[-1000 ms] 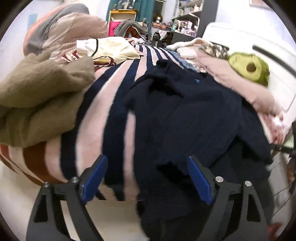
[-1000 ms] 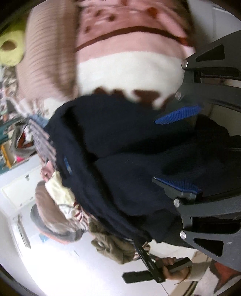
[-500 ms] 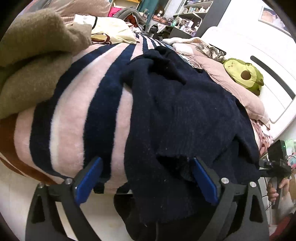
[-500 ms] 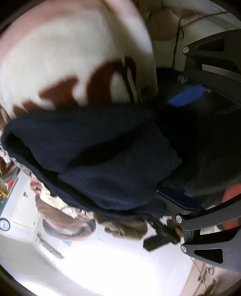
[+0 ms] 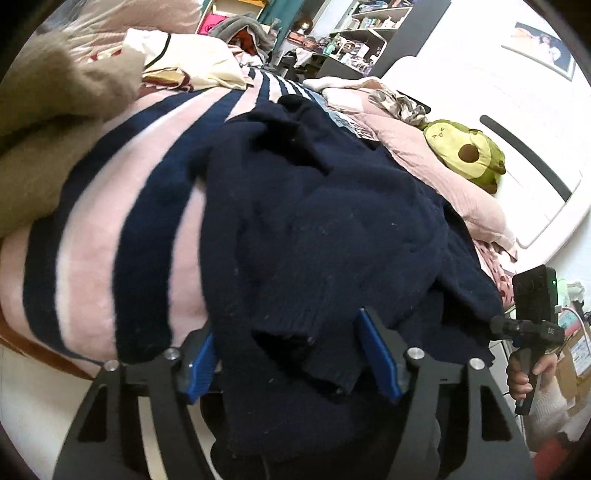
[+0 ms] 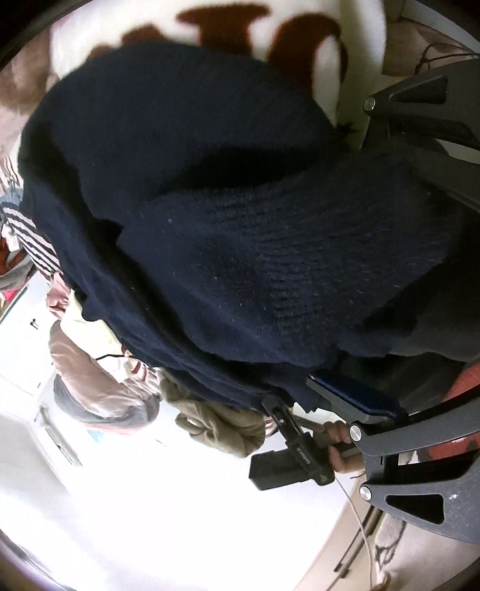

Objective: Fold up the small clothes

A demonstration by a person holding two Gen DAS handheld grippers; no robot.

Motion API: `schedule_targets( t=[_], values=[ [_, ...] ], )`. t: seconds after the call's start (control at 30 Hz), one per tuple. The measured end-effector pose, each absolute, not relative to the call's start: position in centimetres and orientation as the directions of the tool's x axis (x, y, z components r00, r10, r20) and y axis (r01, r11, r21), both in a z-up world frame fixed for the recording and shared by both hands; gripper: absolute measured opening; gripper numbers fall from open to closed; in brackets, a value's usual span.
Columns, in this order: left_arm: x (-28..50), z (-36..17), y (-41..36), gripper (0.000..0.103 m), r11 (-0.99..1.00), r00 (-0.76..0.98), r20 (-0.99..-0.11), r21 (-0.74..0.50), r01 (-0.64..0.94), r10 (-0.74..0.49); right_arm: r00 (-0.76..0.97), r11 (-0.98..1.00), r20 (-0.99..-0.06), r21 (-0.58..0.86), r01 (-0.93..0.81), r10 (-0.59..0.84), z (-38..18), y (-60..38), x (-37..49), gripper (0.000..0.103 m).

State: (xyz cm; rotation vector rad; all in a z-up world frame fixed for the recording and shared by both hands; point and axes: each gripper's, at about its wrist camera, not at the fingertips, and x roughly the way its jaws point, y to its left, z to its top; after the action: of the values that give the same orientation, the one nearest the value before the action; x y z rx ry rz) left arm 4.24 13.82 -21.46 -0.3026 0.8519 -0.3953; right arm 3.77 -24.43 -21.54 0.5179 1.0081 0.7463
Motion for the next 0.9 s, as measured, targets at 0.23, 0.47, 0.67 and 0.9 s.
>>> schedule_targets(
  t=[0.23, 0.47, 0.67, 0.9],
  values=[
    [4.2, -21.0, 12.9, 0.024, 0.873, 0.577, -0.658, -0.413, 0.261, -0.484, 0.361, 0.674, -0.570, 0.643, -0.364, 0.738, -21.3, -24.6, 3.1, 0.023],
    [2.7, -18.0, 12.7, 0.021, 0.853, 0.633, -0.578, -0.417, 0.313, -0.515, 0.420, 0.638, -0.484, 0.638, -0.431, 0.768, -18.5, -24.8, 1.8, 0.019],
    [1.1, -15.4, 12.1, 0.020, 0.857, 0.671, -0.538, -0.379, 0.349, -0.511, 0.466, 0.629, -0.429, 0.605, -0.488, 0.774, -16.1, -25.2, 0.3, 0.017],
    [-1.5, -12.9, 11.9, 0.019, 0.848, 0.698, -0.487, -0.368, 0.381, -0.524, 0.502, 0.633, -0.394, 0.571, -0.523, 0.770, -14.3, -25.9, -1.9, 0.016]
  ],
)
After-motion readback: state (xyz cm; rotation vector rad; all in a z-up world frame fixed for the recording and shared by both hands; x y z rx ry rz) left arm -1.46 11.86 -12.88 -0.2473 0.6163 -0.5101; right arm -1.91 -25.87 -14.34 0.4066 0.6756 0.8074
